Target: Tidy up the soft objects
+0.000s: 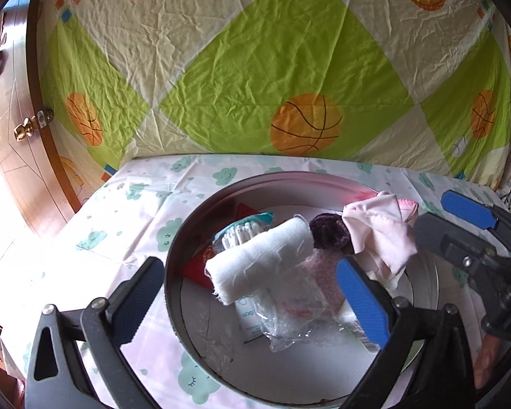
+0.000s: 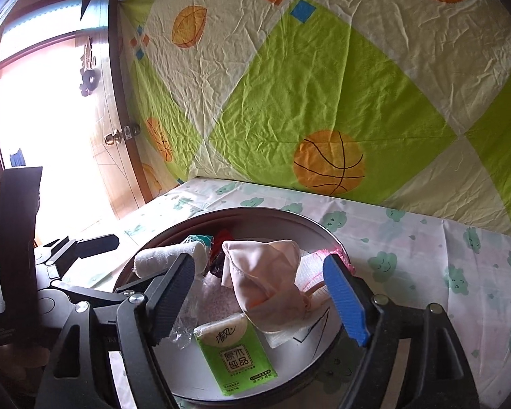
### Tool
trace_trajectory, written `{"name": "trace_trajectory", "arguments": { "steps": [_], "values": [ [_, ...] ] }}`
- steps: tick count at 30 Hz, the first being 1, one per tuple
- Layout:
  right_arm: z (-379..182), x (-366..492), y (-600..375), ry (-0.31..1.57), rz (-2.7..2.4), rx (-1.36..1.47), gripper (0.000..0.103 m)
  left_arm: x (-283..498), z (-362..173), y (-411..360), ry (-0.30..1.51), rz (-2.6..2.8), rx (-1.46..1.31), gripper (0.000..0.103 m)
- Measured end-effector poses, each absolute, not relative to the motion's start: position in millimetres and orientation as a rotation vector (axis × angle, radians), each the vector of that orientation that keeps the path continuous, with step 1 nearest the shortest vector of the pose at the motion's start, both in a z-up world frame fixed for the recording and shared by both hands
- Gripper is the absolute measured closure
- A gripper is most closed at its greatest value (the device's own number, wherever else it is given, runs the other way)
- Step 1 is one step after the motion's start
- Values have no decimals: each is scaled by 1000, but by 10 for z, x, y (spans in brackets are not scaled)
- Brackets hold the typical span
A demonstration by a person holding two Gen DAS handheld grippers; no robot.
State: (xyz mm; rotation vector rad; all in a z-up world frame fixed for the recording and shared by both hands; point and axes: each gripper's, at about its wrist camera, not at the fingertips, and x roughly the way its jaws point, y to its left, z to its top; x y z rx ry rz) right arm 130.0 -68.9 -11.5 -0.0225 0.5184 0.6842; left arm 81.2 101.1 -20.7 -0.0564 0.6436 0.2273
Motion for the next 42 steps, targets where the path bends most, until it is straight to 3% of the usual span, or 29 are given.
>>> {"name": "trace_trajectory", "arguments": {
  "steps": [14,42],
  "values": [
    [-79,990,-986,486,651,51,15,452,-115,983,617,242,-85,1],
    [-165,821,-970,492,622,8,15,255,-149,1037,625,255,-131,0]
  ]
}}
